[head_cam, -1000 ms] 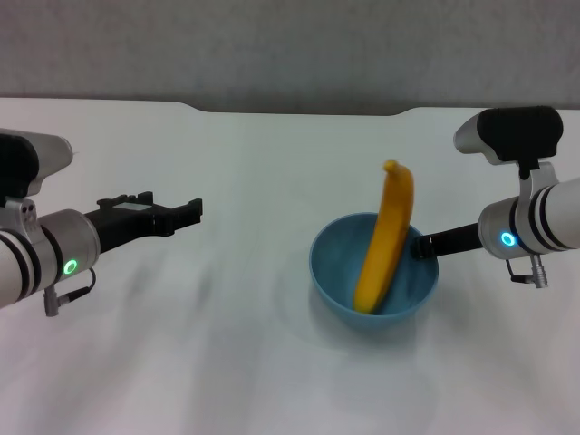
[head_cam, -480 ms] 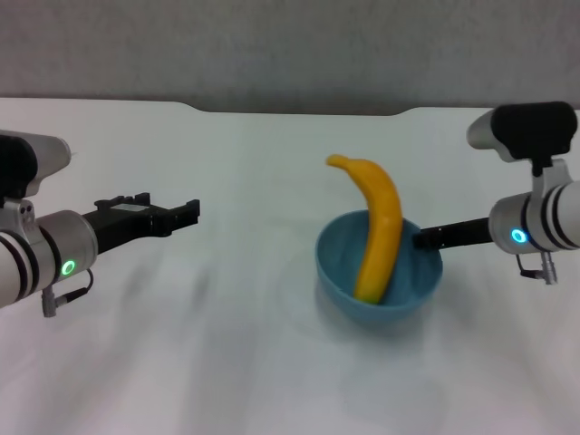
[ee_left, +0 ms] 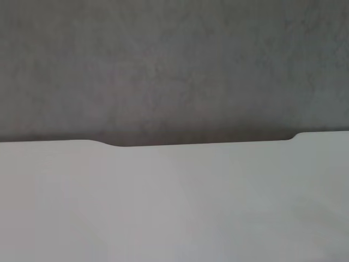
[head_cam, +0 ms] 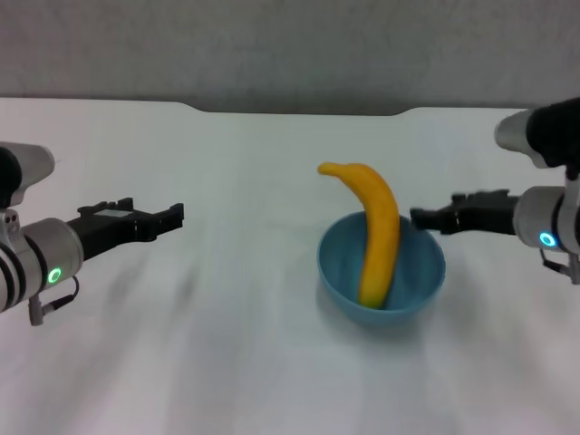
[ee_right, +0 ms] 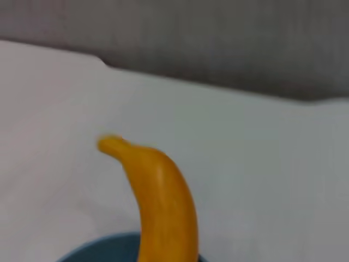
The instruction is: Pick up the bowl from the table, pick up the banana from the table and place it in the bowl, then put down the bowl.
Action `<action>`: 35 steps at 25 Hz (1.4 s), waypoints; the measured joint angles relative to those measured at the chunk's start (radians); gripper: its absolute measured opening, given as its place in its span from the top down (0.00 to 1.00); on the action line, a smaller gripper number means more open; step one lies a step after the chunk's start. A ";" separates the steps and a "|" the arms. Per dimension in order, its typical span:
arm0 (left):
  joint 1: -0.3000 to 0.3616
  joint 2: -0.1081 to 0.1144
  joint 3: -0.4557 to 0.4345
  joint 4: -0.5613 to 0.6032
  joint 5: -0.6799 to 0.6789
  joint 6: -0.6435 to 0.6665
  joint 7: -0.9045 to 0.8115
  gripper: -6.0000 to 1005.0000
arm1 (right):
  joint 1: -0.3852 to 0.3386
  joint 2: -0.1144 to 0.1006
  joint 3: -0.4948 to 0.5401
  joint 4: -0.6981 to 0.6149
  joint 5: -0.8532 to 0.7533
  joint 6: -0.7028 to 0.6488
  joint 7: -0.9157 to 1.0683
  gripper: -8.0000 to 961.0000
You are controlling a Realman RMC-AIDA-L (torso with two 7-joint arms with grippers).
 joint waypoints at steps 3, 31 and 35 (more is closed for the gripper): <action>0.020 0.000 0.004 -0.012 -0.001 0.012 0.012 0.13 | -0.107 -0.001 -0.070 0.137 -0.001 -0.100 -0.013 0.41; -0.046 -0.002 -0.003 0.324 -0.860 0.001 0.888 0.14 | -0.249 -0.005 -0.482 -0.294 -0.036 -1.321 0.310 0.08; -0.033 -0.005 -0.002 0.337 -0.969 -0.040 1.028 0.14 | -0.201 -0.003 -0.559 -0.509 -0.084 -1.542 0.533 0.08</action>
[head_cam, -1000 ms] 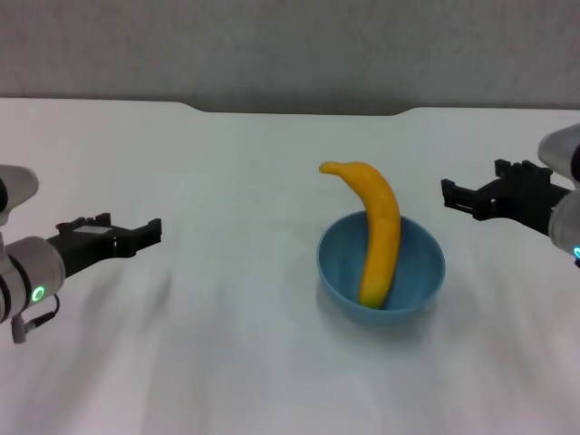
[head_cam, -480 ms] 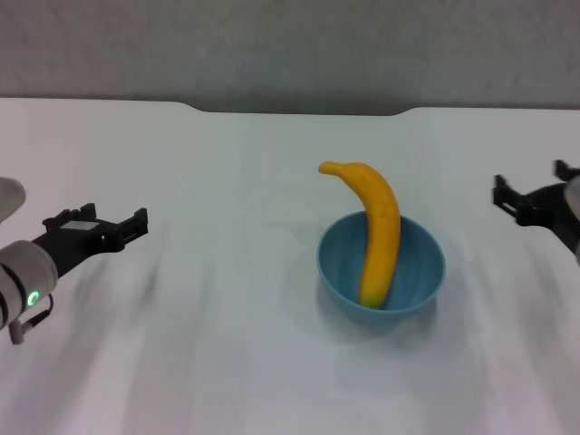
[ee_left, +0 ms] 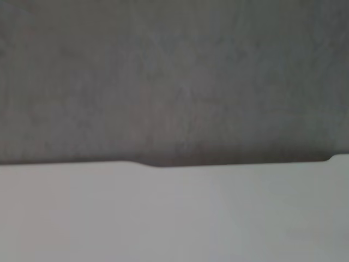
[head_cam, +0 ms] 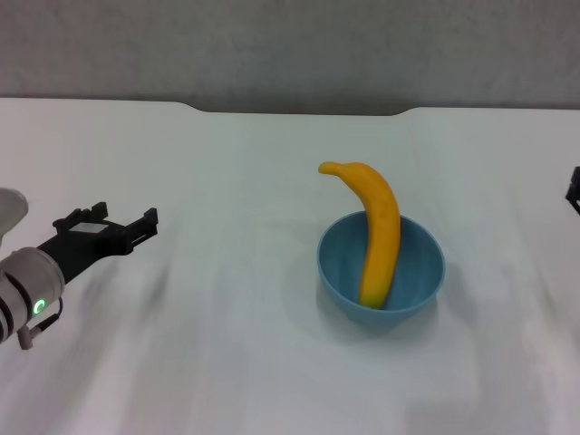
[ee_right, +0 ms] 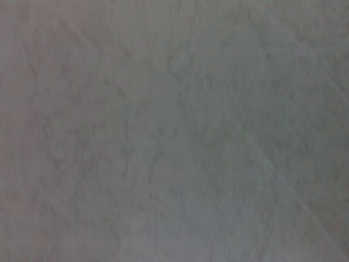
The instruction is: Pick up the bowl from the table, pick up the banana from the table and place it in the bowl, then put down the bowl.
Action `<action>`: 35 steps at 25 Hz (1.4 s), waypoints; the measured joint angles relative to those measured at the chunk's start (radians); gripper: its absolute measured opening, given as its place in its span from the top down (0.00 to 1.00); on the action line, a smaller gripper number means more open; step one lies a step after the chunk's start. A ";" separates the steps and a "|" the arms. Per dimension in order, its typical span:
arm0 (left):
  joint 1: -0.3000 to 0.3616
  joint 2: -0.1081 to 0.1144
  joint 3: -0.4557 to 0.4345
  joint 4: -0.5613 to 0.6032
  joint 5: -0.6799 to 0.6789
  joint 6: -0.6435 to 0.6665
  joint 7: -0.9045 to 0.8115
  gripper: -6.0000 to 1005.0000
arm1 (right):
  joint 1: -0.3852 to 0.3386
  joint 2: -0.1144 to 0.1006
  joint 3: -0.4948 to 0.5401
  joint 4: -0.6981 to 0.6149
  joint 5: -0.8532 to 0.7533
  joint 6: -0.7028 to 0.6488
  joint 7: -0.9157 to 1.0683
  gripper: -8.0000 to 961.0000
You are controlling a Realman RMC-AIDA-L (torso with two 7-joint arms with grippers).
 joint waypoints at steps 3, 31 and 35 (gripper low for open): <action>0.004 -0.001 0.007 0.056 -0.130 -0.091 0.124 0.14 | 0.022 0.002 -0.031 -0.100 -0.012 -0.101 0.087 0.08; 0.008 -0.009 0.023 0.353 -0.591 -0.412 0.419 0.14 | -0.022 0.006 -0.192 -0.118 -0.013 -0.230 0.203 0.08; -0.005 -0.010 0.023 0.349 -0.591 -0.416 0.410 0.14 | -0.013 0.004 -0.192 -0.116 -0.013 -0.232 0.202 0.08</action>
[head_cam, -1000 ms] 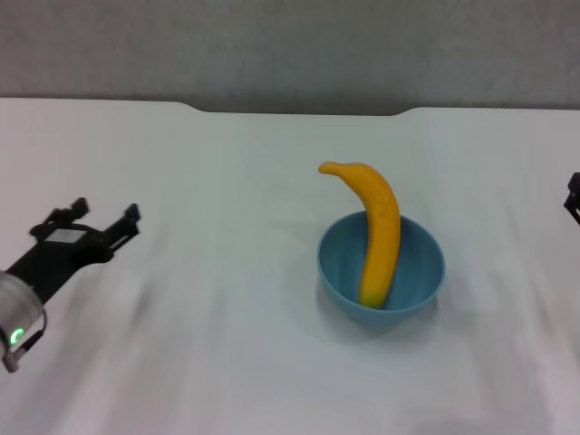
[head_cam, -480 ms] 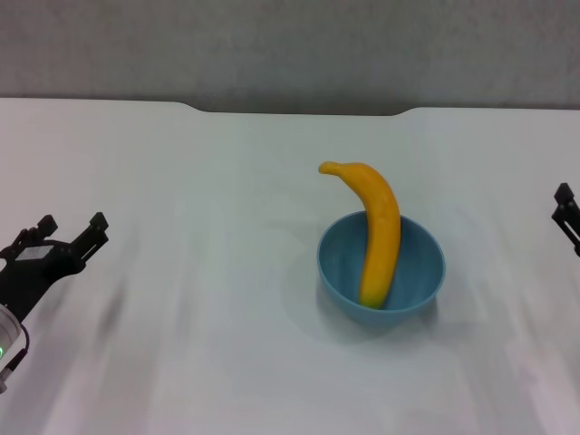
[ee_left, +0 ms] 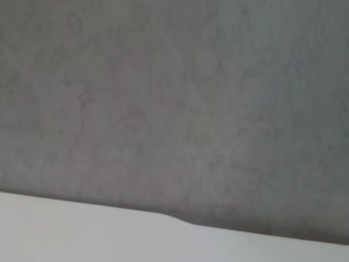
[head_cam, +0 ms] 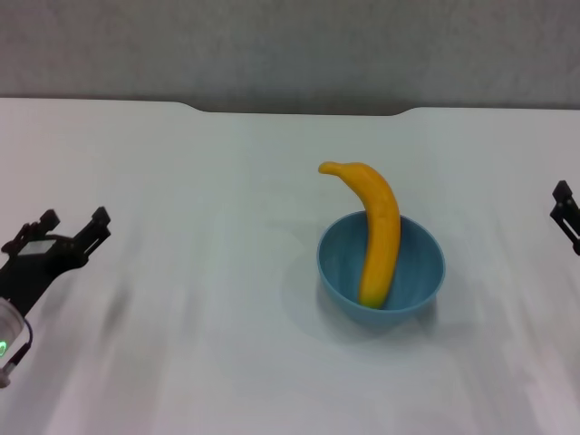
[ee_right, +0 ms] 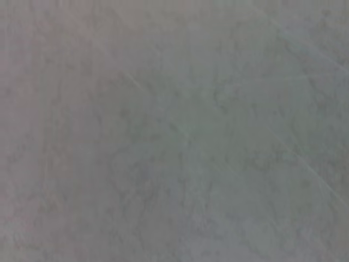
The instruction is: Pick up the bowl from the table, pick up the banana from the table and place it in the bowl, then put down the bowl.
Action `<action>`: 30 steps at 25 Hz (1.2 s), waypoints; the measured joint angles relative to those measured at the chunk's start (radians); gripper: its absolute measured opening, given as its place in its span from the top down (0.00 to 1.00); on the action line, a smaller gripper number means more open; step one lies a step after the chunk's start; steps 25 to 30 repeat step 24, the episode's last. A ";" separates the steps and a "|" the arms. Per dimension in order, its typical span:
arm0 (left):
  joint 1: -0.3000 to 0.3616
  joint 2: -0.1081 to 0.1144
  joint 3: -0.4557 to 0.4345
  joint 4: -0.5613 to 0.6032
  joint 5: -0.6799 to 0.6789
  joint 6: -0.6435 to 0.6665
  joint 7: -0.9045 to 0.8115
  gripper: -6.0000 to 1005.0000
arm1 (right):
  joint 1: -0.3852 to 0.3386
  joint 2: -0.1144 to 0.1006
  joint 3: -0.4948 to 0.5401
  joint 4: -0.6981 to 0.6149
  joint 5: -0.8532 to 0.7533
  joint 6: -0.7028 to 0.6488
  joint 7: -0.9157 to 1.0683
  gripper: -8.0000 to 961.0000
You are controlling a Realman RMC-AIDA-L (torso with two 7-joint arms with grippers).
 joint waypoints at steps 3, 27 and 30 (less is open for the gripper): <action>-0.012 0.000 0.000 0.005 0.003 0.006 -0.005 0.14 | 0.008 0.000 0.000 -0.001 0.000 -0.001 -0.002 0.08; 0.001 0.005 0.014 0.016 -0.049 -0.007 0.083 0.16 | 0.088 0.006 -0.061 0.007 0.004 0.032 -0.075 0.08; 0.001 0.005 0.014 0.016 -0.049 -0.007 0.083 0.16 | 0.088 0.006 -0.061 0.007 0.004 0.032 -0.075 0.08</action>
